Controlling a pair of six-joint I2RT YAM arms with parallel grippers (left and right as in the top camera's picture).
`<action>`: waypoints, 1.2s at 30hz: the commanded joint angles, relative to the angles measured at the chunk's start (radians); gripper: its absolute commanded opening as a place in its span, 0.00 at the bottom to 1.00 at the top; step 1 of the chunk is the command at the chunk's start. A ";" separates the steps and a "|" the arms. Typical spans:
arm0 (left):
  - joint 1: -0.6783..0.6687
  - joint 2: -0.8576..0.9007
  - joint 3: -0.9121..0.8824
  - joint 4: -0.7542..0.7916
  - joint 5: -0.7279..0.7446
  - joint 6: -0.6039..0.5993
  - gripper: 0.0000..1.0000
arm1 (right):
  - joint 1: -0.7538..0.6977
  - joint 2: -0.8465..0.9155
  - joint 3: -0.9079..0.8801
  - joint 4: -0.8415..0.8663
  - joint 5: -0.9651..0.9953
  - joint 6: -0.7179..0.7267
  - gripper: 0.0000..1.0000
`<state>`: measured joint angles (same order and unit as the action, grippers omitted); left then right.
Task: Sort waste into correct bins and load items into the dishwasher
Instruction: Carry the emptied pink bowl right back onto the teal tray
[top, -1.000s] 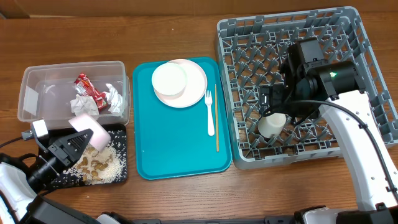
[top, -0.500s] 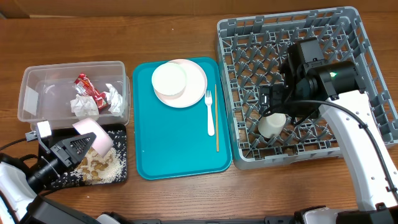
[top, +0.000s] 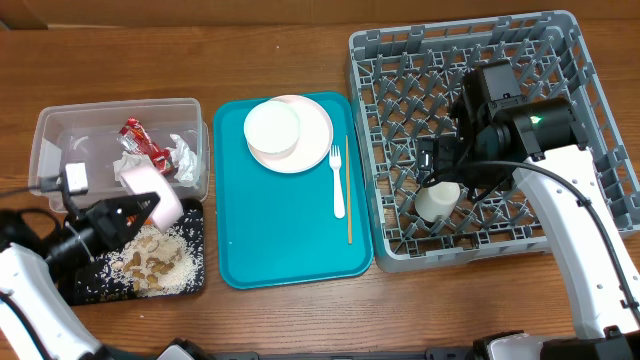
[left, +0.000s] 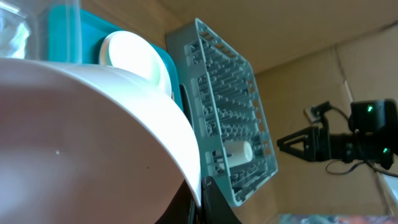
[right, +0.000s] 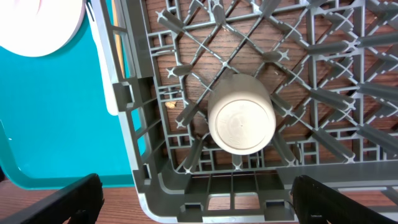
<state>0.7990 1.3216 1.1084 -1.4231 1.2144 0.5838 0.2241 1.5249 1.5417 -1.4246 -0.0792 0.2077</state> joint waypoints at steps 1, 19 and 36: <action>-0.084 -0.062 0.050 0.081 -0.097 -0.244 0.04 | 0.003 -0.011 0.020 0.005 -0.005 -0.006 1.00; -0.864 -0.089 0.052 0.465 -0.858 -0.846 0.05 | 0.003 -0.011 0.020 0.005 -0.005 -0.006 1.00; -1.175 0.304 0.052 0.496 -1.061 -0.906 0.04 | 0.003 -0.011 0.020 0.005 -0.005 -0.006 1.00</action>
<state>-0.3714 1.5677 1.1400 -0.9272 0.1822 -0.3103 0.2241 1.5249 1.5417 -1.4242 -0.0792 0.2081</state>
